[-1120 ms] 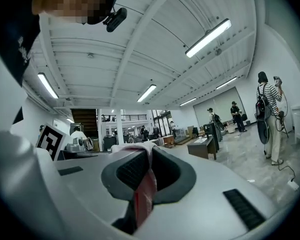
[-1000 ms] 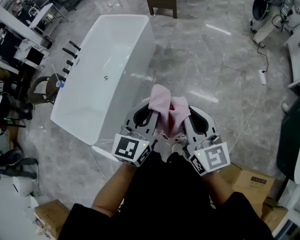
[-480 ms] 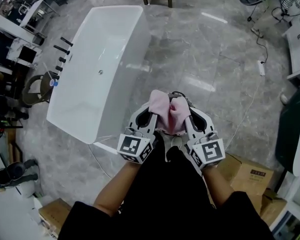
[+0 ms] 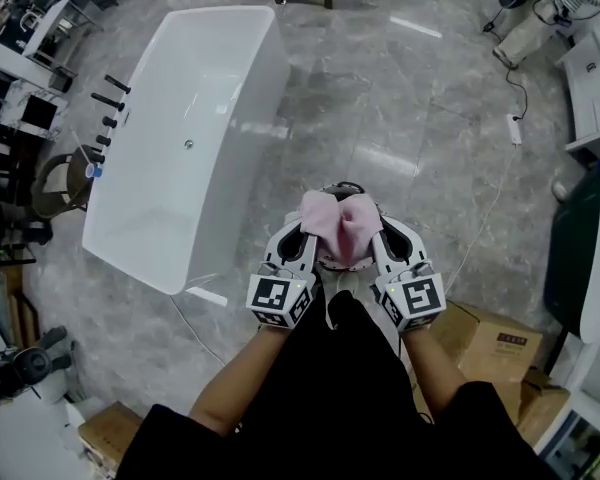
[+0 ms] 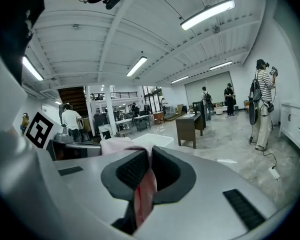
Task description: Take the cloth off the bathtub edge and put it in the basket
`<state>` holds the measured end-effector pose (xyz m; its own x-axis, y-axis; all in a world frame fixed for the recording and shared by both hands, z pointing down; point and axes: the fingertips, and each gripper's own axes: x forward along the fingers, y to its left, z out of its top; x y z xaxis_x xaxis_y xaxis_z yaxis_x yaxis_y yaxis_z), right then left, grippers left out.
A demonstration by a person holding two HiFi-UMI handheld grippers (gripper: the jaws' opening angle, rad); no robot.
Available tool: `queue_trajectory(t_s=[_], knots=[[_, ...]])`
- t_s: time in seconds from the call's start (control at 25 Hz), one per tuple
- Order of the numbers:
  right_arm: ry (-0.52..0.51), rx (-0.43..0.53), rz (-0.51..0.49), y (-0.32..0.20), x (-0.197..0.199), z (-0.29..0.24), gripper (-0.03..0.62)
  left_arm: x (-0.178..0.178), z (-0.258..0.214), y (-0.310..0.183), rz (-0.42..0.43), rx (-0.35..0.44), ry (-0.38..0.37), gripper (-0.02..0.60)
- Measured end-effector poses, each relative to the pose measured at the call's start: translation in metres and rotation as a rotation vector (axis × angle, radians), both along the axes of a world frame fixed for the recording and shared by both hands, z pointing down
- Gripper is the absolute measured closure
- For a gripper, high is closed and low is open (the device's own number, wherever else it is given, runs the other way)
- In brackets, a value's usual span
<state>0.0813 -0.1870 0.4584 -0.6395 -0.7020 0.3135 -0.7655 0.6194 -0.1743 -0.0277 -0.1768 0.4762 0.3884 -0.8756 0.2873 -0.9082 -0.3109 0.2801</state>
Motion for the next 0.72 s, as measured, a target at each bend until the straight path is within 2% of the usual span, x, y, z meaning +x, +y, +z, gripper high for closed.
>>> queue_trajectory(t_s=[0.16, 0.36, 0.56, 0.72], knots=[[0.039, -0.033, 0.018, -0.007, -0.002, 0.025, 0.556, -0.004, 0.028, -0.005, 0.011, -0.042, 0.007, 0.546], [0.099, -0.082, 0.037, -0.018, 0.003, 0.058, 0.556, -0.01, 0.067, -0.015, -0.019, -0.131, 0.063, 0.545], [0.175, -0.103, 0.075, -0.036, 0.01, 0.092, 0.556, -0.01, 0.107, -0.027, 0.011, -0.184, 0.111, 0.545], [0.202, -0.142, 0.118, -0.043, 0.018, 0.12, 0.556, -0.009, 0.136, -0.029, 0.048, -0.232, 0.09, 0.545]])
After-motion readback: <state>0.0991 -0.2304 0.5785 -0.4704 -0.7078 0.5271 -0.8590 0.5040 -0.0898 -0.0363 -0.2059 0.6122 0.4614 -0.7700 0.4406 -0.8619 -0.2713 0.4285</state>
